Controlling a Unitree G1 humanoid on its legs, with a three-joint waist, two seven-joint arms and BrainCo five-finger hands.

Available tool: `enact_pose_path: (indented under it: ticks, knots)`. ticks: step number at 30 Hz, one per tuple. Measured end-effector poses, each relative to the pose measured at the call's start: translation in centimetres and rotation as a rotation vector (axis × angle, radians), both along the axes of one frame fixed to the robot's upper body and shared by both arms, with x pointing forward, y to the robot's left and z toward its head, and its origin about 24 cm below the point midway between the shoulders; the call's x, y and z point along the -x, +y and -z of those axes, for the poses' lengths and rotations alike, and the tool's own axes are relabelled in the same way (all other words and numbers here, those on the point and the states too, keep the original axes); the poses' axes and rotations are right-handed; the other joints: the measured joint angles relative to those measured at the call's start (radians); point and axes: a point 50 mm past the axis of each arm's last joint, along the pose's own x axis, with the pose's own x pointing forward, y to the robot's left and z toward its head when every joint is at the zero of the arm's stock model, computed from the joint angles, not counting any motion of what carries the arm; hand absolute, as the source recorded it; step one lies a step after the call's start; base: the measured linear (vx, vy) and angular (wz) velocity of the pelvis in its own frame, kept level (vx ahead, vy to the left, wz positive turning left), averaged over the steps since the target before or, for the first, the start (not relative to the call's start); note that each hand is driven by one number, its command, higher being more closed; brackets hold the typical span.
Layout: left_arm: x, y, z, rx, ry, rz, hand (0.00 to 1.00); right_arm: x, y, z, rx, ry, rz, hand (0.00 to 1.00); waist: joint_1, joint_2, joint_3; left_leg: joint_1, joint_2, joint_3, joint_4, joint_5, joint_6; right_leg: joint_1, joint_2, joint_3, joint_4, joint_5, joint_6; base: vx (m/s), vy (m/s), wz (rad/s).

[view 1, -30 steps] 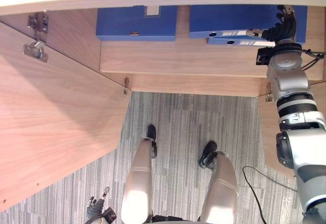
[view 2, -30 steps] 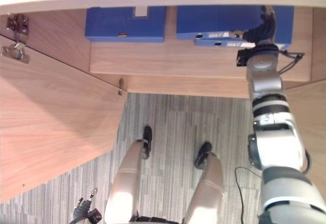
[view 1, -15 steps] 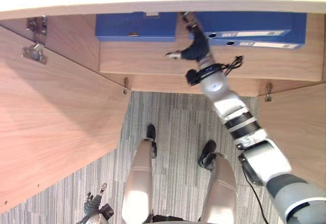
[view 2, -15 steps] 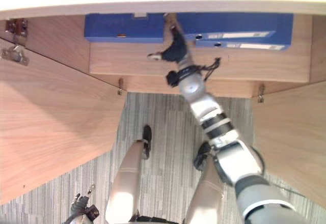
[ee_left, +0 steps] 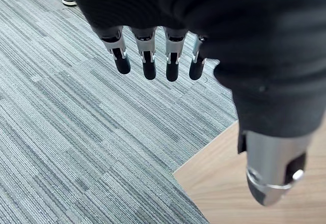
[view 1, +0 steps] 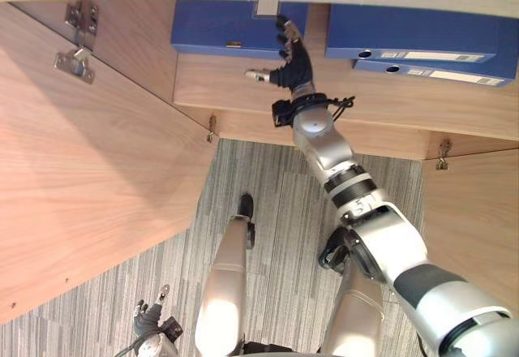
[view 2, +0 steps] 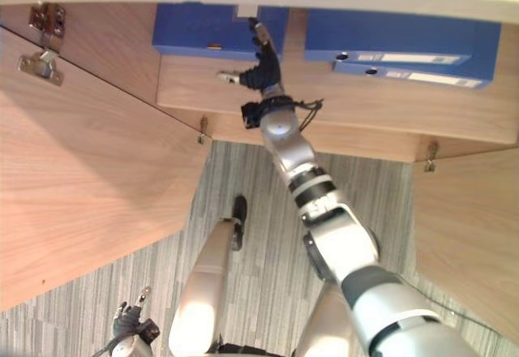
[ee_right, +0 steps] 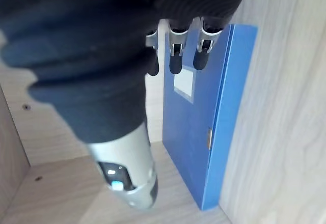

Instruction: Walk over to the cabinet, pick up the folder, carry it to the office cabinet, place the folder inside the office cabinet, then close the office cabinet door

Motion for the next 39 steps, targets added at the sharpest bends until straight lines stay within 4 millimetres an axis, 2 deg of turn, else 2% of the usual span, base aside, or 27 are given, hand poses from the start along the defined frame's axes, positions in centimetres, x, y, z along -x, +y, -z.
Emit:
enact_pose_path:
  ticks: [8, 13, 19, 27, 39]
  knots:
    - [0.0, -0.5, 0.1, 0.017, 0.003, -0.001, 0.00, -1.0, -3.5, -0.1, -0.068, 0.049, 0.086, 0.00, -0.003, 0.001, 0.000, -0.013, -0.007, 0.000, 0.012, 0.005, 0.003, -0.020, -0.008, 0.009, 0.026, -0.004, -0.001, -0.03, 0.019, 0.02]
    - [0.1, -1.0, 0.4, 0.039, 0.016, 0.001, 0.00, -1.4, -5.2, 0.1, -0.047, 0.070, 0.138, 0.00, -0.011, 0.003, 0.000, -0.014, -0.006, 0.005, 0.013, 0.007, 0.002, -0.029, -0.009, 0.017, 0.033, -0.004, -0.002, 0.00, 0.005, -0.01]
    - [0.1, -1.1, 0.4, 0.041, 0.017, 0.005, 0.00, -1.7, -6.2, 0.8, -0.021, 0.112, 0.162, 0.00, -0.011, 0.022, 0.000, -0.014, -0.005, 0.005, 0.012, 0.009, 0.001, -0.031, -0.008, 0.018, 0.036, -0.005, -0.002, 0.00, 0.017, 0.00]
    - [0.0, -1.4, 0.5, 0.045, 0.021, 0.026, 0.00, -1.9, -7.8, 0.7, -0.003, 0.118, 0.201, 0.00, -0.007, 0.026, -0.002, -0.016, -0.005, 0.007, 0.010, 0.010, 0.001, -0.036, -0.008, 0.021, 0.037, -0.005, -0.002, 0.00, 0.018, 0.00]
    - [0.1, -1.9, 0.7, 0.057, 0.029, 0.053, 0.00, -1.6, -14.1, -1.3, 0.012, 0.085, 0.356, 0.00, -0.005, 0.047, -0.004, -0.026, -0.007, 0.007, -0.004, 0.021, -0.001, -0.056, -0.009, 0.023, 0.037, -0.004, -0.003, 0.00, 0.003, 0.00]
